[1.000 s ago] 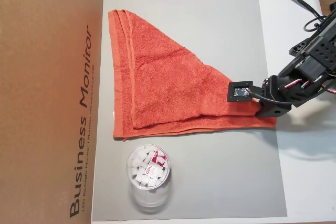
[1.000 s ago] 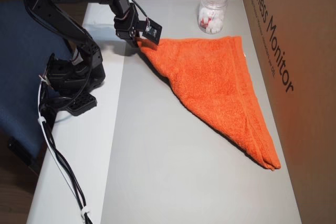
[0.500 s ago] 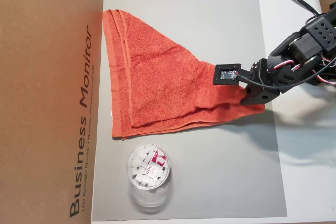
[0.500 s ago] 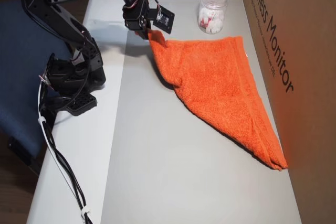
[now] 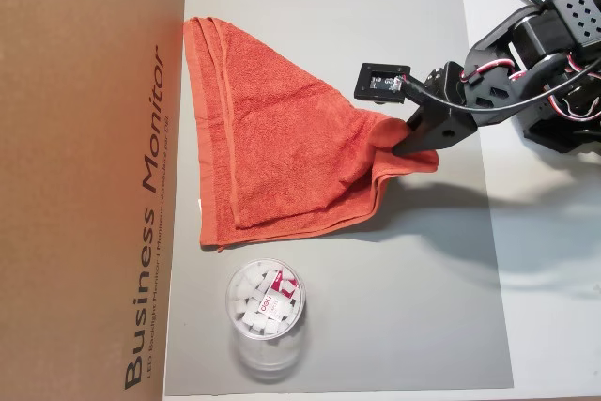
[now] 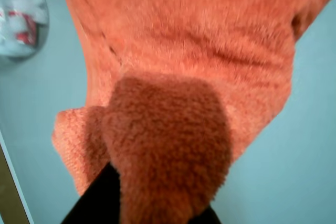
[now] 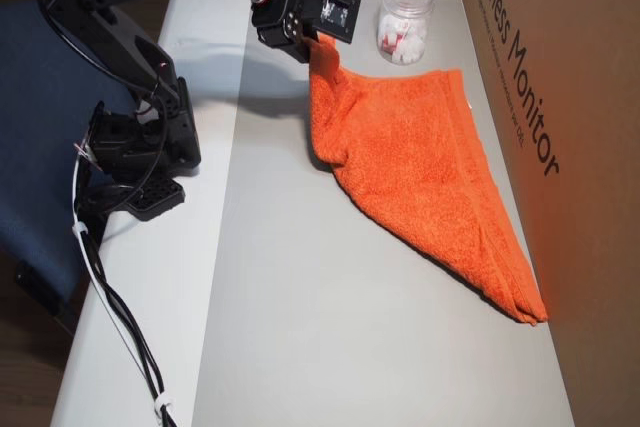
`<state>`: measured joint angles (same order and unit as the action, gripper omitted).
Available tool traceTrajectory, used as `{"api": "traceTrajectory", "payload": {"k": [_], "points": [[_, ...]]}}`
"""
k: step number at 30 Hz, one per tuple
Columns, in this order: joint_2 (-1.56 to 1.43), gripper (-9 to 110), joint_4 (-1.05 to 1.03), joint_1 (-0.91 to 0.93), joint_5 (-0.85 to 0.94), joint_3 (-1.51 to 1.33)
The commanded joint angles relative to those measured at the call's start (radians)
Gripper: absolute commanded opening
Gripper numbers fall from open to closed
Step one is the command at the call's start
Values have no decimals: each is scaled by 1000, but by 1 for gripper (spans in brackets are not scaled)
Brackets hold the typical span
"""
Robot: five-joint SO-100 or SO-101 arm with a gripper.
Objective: Fold the blanket.
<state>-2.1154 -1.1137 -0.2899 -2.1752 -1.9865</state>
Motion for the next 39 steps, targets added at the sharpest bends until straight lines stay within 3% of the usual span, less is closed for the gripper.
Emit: {"api": "traceTrajectory", "payload": {"k": [1,12,20,39], "points": [[-20,0,12,44,40,84],[-2,0,18,218,186,225],[29,0,199,345,321,230],[396,0,258,495,357,643]]}}
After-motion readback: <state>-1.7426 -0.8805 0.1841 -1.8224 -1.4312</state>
